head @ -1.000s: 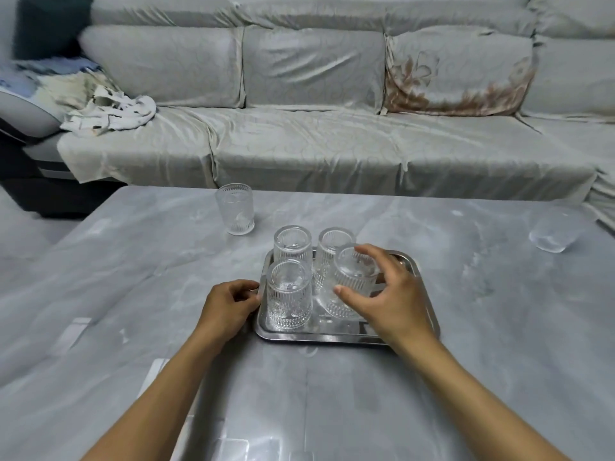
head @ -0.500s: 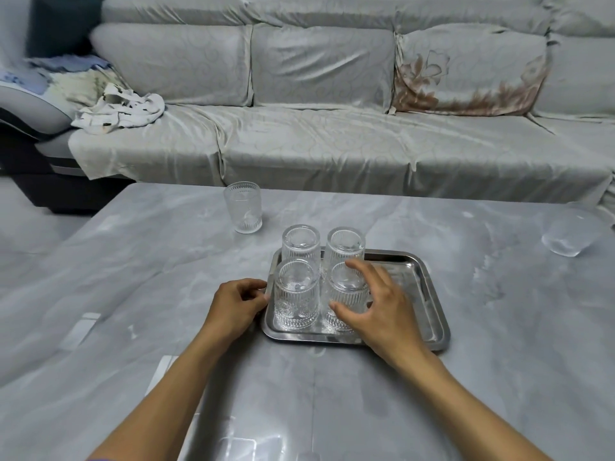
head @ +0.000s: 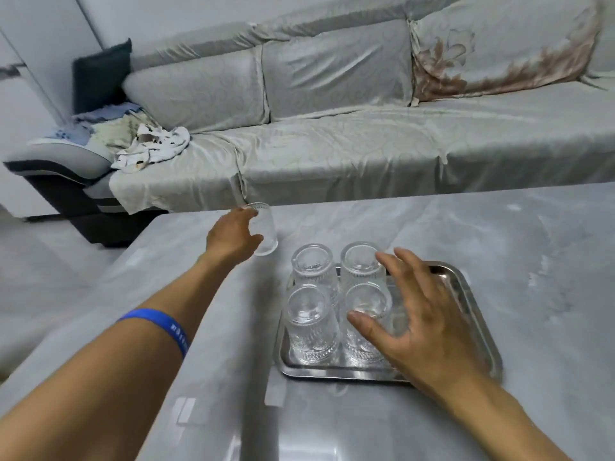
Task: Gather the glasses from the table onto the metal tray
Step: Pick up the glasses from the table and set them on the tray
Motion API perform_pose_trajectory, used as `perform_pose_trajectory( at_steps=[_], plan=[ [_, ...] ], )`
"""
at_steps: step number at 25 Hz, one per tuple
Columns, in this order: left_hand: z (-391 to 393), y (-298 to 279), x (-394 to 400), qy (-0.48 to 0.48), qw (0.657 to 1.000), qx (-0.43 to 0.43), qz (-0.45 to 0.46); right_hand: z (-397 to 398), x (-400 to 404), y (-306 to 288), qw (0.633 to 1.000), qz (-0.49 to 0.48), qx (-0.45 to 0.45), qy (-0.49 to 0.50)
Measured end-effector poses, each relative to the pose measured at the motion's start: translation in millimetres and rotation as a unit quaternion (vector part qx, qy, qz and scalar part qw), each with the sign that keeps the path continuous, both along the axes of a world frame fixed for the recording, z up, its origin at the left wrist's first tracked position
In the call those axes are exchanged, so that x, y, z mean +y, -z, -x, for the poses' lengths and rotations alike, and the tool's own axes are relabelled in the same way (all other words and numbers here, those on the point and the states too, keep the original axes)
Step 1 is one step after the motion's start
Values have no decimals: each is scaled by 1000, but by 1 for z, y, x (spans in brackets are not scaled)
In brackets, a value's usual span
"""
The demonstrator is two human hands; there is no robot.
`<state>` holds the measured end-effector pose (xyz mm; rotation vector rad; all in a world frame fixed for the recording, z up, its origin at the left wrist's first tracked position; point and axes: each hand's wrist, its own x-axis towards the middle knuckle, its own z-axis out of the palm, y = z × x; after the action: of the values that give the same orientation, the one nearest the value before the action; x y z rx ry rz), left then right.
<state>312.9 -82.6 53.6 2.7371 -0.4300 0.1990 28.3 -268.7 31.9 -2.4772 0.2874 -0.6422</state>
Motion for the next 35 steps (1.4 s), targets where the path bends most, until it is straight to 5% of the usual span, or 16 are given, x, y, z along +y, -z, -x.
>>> perform_pose_trajectory(
  at_steps=[5,8,12,13,20,22,24,26,27,35],
  plan=[
    [13,9,-15,-66,985,-30,159,-2,-12,-7,993,-59,-84,62],
    [55,-37,-24,-35,945,-32,323,1,-17,-31,952,-238,-147,121],
    [166,-80,-51,185,861,-13,473,3,-24,-82,751,-648,-126,-5],
    [194,-79,-60,215,851,-6,479,5,-23,-89,704,-698,-123,-45],
    [241,-38,-90,265,856,66,439,10,-28,-61,522,-847,-92,-36],
    [225,-32,-81,282,890,11,359,-1,-35,-51,567,-809,-153,20],
    [208,-22,-68,250,954,-82,143,-9,-47,-40,728,-635,-216,142],
    [196,-13,-59,224,967,-99,-76,-13,-63,-28,900,-336,-172,220],
    [192,-8,-56,219,966,-66,-117,-16,-70,-18,942,-215,-131,224],
    [184,14,-56,225,970,-15,-88,-31,-67,32,993,-12,0,118]
  ],
)
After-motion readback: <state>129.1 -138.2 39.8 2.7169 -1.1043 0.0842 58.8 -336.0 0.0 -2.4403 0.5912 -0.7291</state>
